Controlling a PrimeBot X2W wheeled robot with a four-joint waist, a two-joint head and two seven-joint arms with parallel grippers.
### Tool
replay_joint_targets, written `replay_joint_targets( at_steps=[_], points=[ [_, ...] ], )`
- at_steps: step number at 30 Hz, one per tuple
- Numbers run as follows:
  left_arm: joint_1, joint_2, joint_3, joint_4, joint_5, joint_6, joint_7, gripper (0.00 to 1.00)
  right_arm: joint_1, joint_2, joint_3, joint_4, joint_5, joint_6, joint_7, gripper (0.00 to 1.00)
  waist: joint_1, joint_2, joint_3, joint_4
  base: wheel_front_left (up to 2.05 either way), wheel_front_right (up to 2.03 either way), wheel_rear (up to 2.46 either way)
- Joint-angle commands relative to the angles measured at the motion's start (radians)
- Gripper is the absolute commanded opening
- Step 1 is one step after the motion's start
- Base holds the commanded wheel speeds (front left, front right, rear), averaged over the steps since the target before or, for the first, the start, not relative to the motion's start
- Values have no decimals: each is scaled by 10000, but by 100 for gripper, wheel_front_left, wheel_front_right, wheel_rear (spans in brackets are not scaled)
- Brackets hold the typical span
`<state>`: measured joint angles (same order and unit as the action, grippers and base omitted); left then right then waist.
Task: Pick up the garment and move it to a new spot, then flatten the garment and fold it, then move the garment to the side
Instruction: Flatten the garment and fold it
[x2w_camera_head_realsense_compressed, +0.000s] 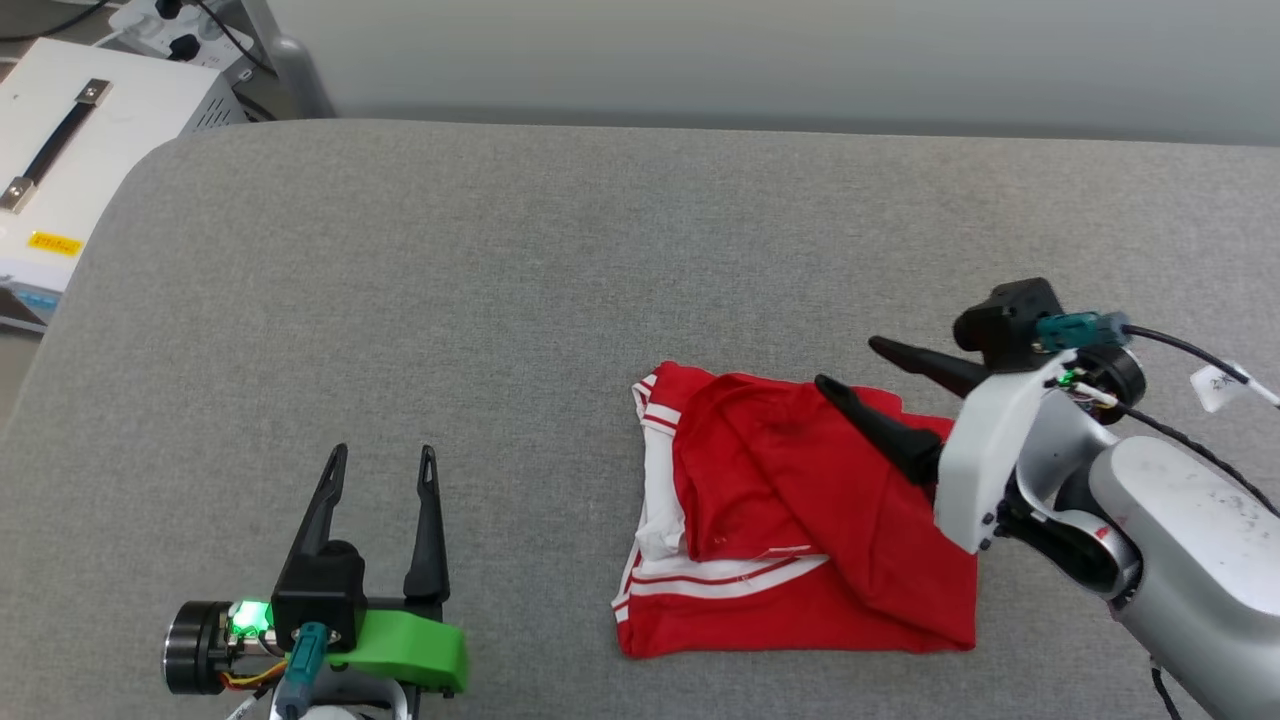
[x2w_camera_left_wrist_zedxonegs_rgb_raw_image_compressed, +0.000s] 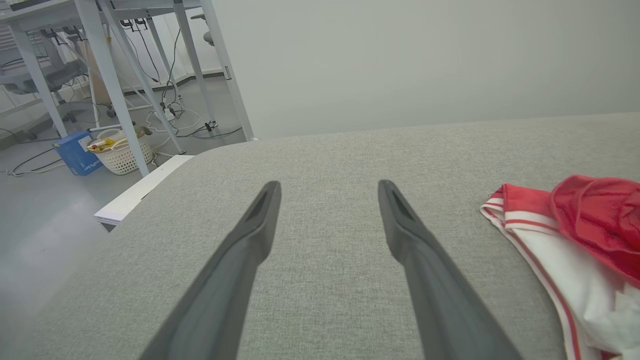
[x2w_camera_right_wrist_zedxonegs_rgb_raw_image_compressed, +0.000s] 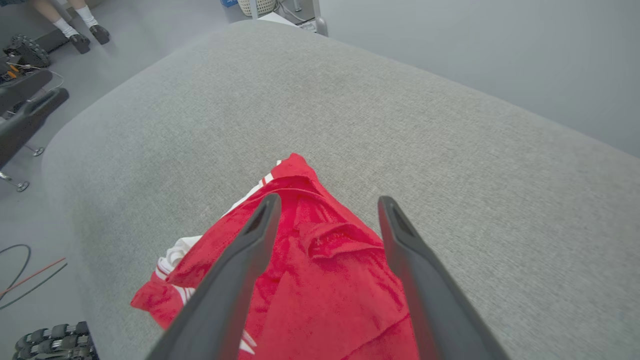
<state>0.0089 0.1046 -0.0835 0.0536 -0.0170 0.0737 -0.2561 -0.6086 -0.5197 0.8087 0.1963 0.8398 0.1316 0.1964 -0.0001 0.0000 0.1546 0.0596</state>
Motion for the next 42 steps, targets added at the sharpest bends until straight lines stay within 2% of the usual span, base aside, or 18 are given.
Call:
replay_joint_targets(
  at_steps=[1,5,10,16,22,30,42],
  points=[
    [138,71,18,-28,90,6,-57,100,289,-139,-317,-170,-258,-9,-449,100,1,0,-280,-286,0,0,0],
    [263,106,20,-49,98,22,-57,100,1014,-229,-1537,-315,-1140,-9,-1721,100,1,0,-447,-467,0,0,0],
    [390,157,64,-61,81,50,-57,100,2075,200,-3381,-131,-2738,-9,-3312,100,1,0,-641,-637,0,0,0],
    [565,218,50,-76,93,44,-57,100,3588,1400,-5545,-258,-4584,-9,-4378,100,1,0,-932,-739,0,0,0],
    [794,260,-5,-154,114,65,-57,100,5030,2705,-6824,-1039,-6105,-9,-4565,100,1,0,-1292,-813,0,0,0],
    [1050,274,-127,-312,104,48,-57,100,6394,3923,-7823,-2018,-6904,-9,-4579,100,1,0,-1486,-829,0,0,0],
    [1132,283,-168,-413,35,-9,-57,100,7225,4464,-8139,-2379,-7219,-9,-4581,100,1,0,-1461,-819,0,0,0]
  ],
)
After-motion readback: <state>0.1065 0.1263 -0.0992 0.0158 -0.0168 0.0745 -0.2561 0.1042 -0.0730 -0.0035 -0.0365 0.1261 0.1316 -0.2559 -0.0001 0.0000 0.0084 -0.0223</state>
